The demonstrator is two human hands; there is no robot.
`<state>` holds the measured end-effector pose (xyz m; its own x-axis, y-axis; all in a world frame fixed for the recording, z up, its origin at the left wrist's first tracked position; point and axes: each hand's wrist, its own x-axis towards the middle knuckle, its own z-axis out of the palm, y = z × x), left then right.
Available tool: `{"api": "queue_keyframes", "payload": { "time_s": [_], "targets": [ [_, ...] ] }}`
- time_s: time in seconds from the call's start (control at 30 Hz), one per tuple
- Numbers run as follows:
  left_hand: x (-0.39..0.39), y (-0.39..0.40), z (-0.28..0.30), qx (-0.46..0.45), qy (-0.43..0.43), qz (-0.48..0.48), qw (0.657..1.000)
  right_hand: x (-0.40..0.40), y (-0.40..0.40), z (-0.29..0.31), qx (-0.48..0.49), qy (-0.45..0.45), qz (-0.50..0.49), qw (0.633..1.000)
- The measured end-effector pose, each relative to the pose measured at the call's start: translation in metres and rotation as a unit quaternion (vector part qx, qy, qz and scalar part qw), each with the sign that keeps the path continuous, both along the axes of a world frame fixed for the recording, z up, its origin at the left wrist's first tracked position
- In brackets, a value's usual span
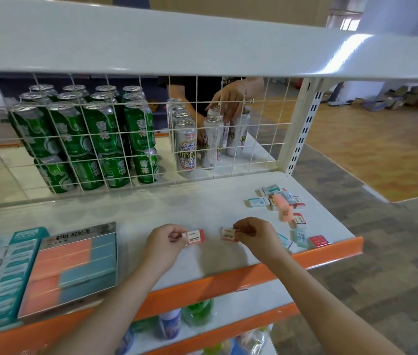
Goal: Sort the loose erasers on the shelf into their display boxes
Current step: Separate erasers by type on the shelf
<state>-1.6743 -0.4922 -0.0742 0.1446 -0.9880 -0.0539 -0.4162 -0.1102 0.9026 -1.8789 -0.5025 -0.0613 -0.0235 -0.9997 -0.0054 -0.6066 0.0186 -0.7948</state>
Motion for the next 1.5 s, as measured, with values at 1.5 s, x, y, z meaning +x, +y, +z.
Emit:
{"api": "queue_keyframes", "payload": {
  "time_s": [1.5],
  "targets": [
    [0.127, 0.080, 0.039, -0.065, -0.101, 0.151, 0.981, 0.148, 0.022, 0.032, 0.003, -0.183, 0.155, 0.971]
  ]
}}
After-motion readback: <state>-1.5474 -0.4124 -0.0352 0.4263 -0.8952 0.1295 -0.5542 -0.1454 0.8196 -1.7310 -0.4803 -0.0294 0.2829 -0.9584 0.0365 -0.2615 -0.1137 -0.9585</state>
